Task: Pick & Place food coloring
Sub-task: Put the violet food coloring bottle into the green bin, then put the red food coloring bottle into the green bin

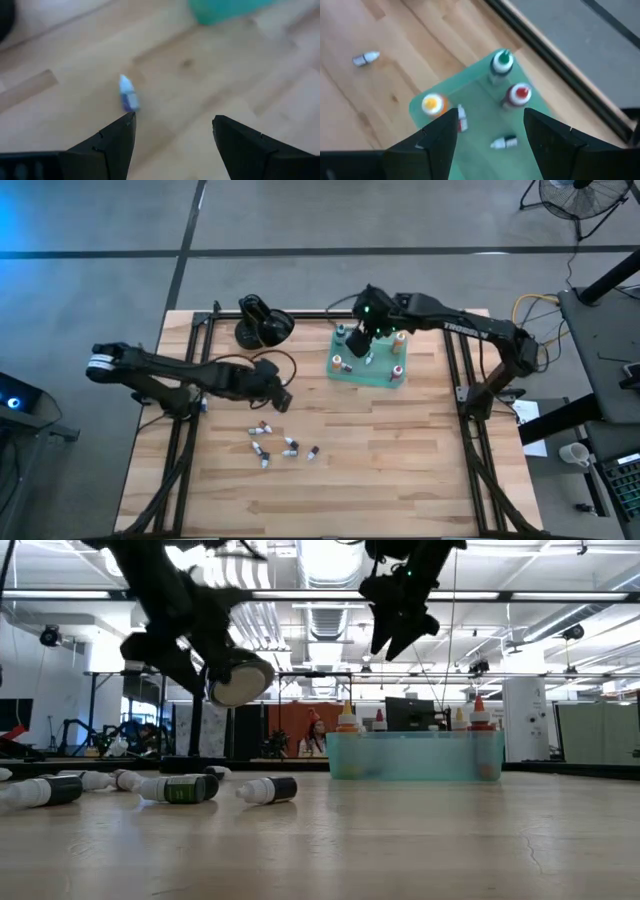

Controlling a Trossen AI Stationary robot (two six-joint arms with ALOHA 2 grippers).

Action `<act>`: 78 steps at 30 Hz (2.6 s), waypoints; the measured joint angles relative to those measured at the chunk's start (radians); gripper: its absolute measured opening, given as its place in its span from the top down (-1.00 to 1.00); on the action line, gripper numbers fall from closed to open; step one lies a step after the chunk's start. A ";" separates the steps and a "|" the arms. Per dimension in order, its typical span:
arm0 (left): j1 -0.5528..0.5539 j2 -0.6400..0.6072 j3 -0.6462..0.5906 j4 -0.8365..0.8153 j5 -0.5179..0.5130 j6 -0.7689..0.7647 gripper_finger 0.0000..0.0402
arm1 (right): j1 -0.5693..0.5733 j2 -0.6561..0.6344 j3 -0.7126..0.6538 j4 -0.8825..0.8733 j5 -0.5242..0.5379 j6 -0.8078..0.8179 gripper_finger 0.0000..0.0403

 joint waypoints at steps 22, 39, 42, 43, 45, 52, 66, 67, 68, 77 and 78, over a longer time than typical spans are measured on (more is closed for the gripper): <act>0.196 0.387 -0.022 0.166 0.105 0.129 0.08 | 0.216 -0.042 -0.006 -0.281 0.180 0.228 -0.09; 0.159 0.212 0.176 0.320 -0.017 0.232 0.83 | 0.235 -0.204 -0.071 -0.314 0.308 0.237 -0.09; 0.185 0.208 0.287 0.433 -0.031 0.376 0.83 | 0.233 -0.293 -0.097 -0.315 0.352 0.276 -0.09; 0.202 0.223 0.331 0.447 -0.021 0.420 0.83 | 0.229 -0.325 -0.107 -0.314 0.357 0.281 -0.09; 0.253 0.288 0.420 0.464 0.069 0.507 0.83 | 0.227 -0.374 -0.130 -0.308 0.357 0.298 -0.09; 0.351 0.642 0.798 0.248 0.420 0.569 0.48 | 0.217 -0.474 -0.244 -0.308 0.355 0.351 -0.09; 0.121 0.550 1.087 -0.227 -0.067 0.879 -0.30 | 0.229 -0.512 -0.329 -0.221 0.308 0.359 -0.09; 0.101 0.527 1.059 -0.288 -0.070 0.874 -0.31 | 0.232 -0.511 -0.334 -0.189 0.290 0.340 -0.09; 0.082 0.510 1.025 -0.359 -0.076 0.852 -0.31 | 0.237 -0.511 -0.341 -0.150 0.268 0.320 -0.09; -0.037 0.213 0.514 -0.615 -0.019 0.475 -0.31 | 0.276 -0.430 -0.408 0.138 0.105 0.209 -0.09; -0.044 0.186 0.460 -0.612 0.026 0.423 -0.31 | 0.282 -0.409 -0.411 0.149 0.075 0.202 -0.09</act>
